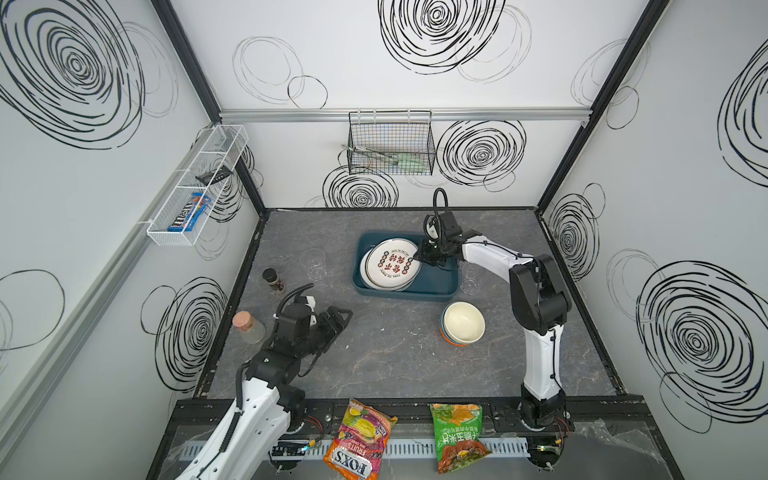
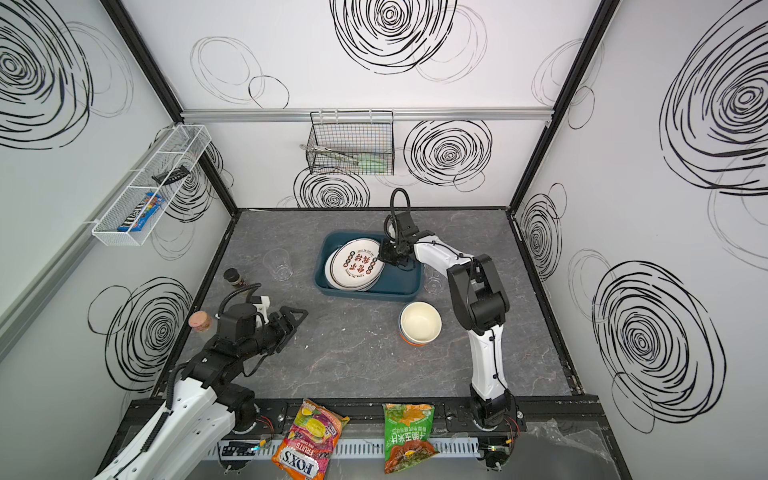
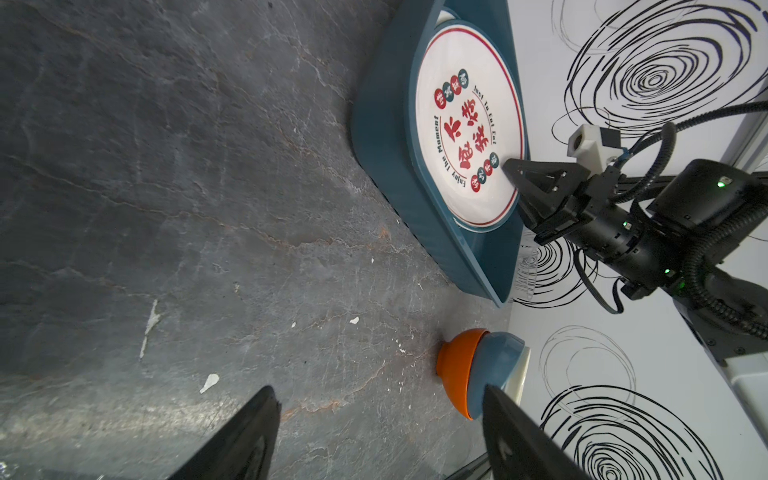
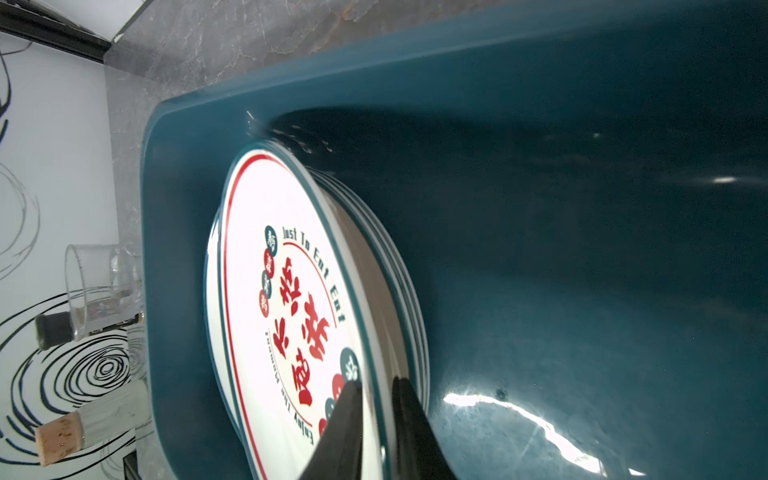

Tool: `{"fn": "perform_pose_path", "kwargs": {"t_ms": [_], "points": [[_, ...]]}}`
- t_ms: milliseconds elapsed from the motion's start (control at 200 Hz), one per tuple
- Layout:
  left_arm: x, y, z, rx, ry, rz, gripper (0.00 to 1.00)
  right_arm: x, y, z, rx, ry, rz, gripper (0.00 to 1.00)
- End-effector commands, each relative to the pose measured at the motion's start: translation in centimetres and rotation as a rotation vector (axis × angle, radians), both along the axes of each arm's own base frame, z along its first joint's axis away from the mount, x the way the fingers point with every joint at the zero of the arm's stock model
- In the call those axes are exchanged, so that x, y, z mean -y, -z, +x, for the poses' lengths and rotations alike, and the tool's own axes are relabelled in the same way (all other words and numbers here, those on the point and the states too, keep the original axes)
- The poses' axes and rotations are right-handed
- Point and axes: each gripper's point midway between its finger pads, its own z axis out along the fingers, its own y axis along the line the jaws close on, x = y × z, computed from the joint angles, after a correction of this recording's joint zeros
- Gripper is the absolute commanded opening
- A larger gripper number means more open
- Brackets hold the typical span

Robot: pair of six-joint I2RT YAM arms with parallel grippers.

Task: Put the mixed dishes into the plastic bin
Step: 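Lower the red-lettered plate onto the stacked plates and open the right gripper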

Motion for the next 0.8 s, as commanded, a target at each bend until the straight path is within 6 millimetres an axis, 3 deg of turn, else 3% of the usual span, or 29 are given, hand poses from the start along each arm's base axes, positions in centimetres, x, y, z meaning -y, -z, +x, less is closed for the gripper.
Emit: {"fn": "perform_pose_path", "kwargs": {"t_ms": [0,460,795], "points": [[-0.1,-0.1,0.2,0.015,-0.008,-0.012,0.8,0.3,0.5,0.2,0.016,0.003,-0.068,0.21],[-0.1,-0.2,0.3,0.017,-0.012,-0.015,0.8,0.3,1.2,0.0,0.017,0.0,-0.113,0.29],[0.0,-1.0,0.7,0.051,0.009,0.023,0.81,1.0,-3.3,-1.2,0.094,-0.005,-0.114,0.33]]}}
